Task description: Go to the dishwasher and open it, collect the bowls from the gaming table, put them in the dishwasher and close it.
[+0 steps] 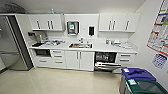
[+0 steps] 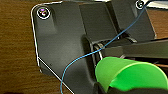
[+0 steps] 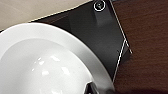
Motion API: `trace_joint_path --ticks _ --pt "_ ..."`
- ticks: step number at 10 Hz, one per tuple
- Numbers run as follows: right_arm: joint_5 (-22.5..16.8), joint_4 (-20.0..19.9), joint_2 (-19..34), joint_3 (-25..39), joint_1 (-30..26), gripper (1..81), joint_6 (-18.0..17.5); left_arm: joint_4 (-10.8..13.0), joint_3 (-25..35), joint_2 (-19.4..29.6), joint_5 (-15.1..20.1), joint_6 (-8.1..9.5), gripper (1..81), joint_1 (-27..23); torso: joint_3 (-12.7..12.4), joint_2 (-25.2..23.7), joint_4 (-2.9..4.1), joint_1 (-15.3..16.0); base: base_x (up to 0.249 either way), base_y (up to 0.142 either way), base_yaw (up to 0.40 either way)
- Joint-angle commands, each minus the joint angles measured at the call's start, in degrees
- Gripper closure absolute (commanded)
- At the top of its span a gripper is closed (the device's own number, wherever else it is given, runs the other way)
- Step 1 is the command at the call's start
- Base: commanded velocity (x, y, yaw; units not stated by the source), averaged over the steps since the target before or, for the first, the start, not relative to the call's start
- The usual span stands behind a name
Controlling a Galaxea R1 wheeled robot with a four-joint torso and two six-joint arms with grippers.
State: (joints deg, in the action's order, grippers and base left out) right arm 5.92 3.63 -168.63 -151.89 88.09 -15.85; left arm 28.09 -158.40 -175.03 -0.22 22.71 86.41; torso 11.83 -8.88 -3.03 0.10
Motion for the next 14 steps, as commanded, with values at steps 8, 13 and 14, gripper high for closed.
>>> trace_joint_path --ticks 8,13,14 --pt "-2.8 0.4 0.6 0.0 -2.4 81.1 0.2 0.3 -0.1 -0.1 2.7 -0.04 81.1 -2.5 0.0 0.0 0.00 0.0 0.094 0.000 0.000" --pt "-2.8 0.4 0.6 0.0 -2.4 81.1 0.2 0.3 -0.1 -0.1 2.7 -0.04 81.1 -2.5 0.0 0.0 0.00 0.0 0.092 0.000 0.000" --pt "-2.8 0.4 0.6 0.0 -2.4 81.1 0.2 0.3 -0.1 -0.1 2.7 -0.04 81.1 -2.5 0.0 0.0 0.00 0.0 0.092 0.000 0.000"
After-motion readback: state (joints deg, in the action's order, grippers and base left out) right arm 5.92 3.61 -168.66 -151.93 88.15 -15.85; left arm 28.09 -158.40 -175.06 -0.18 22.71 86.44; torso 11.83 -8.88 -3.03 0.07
